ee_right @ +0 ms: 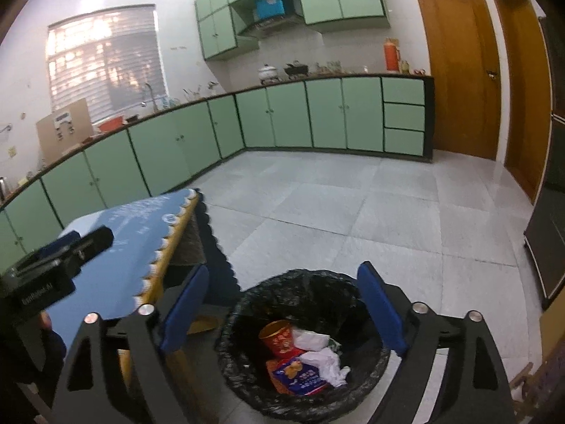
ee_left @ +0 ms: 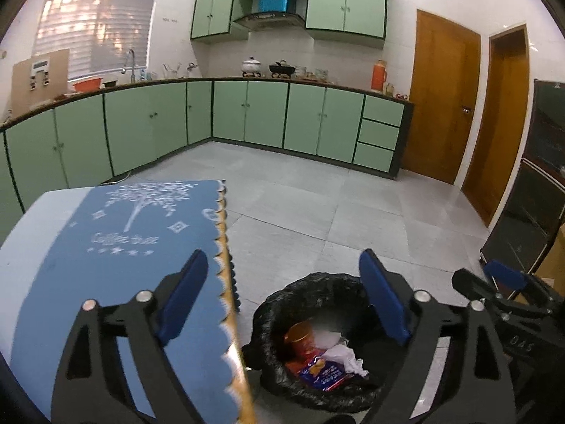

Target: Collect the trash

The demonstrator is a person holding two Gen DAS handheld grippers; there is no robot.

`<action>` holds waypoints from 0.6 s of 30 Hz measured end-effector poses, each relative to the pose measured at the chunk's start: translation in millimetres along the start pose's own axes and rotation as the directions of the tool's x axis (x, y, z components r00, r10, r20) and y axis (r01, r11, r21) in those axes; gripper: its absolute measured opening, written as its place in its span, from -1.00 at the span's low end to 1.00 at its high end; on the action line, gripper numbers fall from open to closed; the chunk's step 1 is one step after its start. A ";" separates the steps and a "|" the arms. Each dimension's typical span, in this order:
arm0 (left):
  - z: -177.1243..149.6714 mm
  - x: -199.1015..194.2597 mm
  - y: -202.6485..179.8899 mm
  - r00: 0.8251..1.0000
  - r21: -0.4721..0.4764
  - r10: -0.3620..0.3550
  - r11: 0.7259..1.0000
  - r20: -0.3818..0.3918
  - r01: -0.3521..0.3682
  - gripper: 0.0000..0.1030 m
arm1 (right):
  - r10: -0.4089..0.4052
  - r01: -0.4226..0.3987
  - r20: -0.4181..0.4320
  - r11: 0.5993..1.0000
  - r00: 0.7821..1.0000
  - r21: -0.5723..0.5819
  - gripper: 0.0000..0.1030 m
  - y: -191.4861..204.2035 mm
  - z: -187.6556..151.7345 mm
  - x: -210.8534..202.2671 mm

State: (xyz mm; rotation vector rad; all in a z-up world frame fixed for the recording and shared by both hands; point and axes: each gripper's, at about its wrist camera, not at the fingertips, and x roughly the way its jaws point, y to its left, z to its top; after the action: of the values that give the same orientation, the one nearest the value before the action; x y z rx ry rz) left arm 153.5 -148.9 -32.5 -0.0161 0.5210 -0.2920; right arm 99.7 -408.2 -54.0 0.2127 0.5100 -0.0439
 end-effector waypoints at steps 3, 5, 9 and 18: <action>-5.0 -26.3 9.0 1.000 0.011 0.018 1.000 0.002 -0.018 0.73 | 0.029 -0.029 0.013 1.000 0.999 0.005 0.87 9.8 2.0 -16.0; -9.3 -39.8 14.9 0.999 0.009 0.032 0.999 0.003 -0.032 0.76 | 0.048 -0.049 0.026 0.999 0.999 0.015 0.88 16.4 2.1 -28.6; -16.0 -66.5 29.6 0.998 0.005 0.060 0.998 0.019 -0.061 0.81 | 0.077 -0.077 0.036 0.997 0.996 0.014 0.88 27.9 3.0 -47.5; -17.4 -107.3 46.0 0.993 -0.011 0.091 0.996 0.071 -0.091 0.84 | 0.107 -0.106 0.036 0.994 0.994 -0.036 0.88 58.6 -1.5 -74.0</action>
State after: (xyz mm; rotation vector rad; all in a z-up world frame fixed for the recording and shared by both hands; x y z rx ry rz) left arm 68.7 -73.8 0.7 -0.0107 0.4500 -0.1994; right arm 40.0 -351.5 -7.9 0.2052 0.4606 0.0646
